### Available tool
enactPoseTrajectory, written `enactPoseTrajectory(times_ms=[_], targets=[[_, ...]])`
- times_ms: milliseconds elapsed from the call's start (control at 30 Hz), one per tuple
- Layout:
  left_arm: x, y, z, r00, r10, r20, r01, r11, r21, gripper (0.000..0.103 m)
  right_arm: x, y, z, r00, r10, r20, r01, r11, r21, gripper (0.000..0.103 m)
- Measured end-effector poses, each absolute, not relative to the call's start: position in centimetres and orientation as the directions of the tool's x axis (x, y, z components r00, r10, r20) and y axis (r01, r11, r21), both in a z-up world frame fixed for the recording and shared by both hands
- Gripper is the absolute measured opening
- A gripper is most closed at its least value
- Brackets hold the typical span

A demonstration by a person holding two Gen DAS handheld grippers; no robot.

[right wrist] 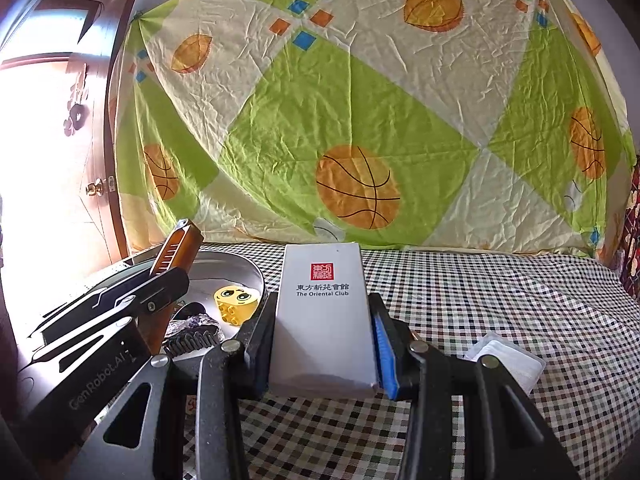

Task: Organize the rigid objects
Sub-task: 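Carry the comb and white box together over the metal tin, then lower the comb and white box down into the tin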

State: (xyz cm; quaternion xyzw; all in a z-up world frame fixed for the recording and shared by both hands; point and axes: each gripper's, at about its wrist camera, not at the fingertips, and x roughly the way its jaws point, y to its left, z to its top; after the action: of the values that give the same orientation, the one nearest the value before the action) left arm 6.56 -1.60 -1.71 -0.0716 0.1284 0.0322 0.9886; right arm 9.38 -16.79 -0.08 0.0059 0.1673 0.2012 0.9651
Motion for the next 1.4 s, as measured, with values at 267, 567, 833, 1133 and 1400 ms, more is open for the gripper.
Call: enactPoseTrajectory(times_ms=[267, 567, 833, 1133, 1400], targets=[[6.1, -0.8, -1.5, 0.967, 0.04, -0.253, -0.078, 0.987, -0.141, 0.024, 8.9, -15.7, 0.2, 0.857, 0.42, -0.299, -0.418, 0.905, 0.072, 0.045], [5.8, 1.3, -1.1, 0.962, 0.079, -0.26, -0.118, 0.983, -0.139, 0.024, 9.1, -14.1, 0.6, 0.844, 0.45, -0.291, -0.452, 0.89, 0.066, 0.045], [5.7, 4.4, -0.9, 0.944, 0.154, -0.291, -0.191, 0.976, -0.104, 0.024, 9.6, -12.0, 1.7, 0.82, 0.492, -0.293, -0.499, 0.865, 0.053, 0.045], [7.3, 7.9, -1.9, 0.892, 0.211, -0.399, -0.254, 0.966, -0.056, 0.024, 11.4, -8.3, 1.9, 0.757, 0.548, -0.356, -0.567, 0.822, 0.06, 0.045], [8.2, 9.5, -2.6, 0.862, 0.245, -0.443, -0.291, 0.956, -0.038, 0.024, 12.5, -5.1, 0.6, 0.714, 0.548, -0.436, -0.588, 0.807, 0.053, 0.045]])
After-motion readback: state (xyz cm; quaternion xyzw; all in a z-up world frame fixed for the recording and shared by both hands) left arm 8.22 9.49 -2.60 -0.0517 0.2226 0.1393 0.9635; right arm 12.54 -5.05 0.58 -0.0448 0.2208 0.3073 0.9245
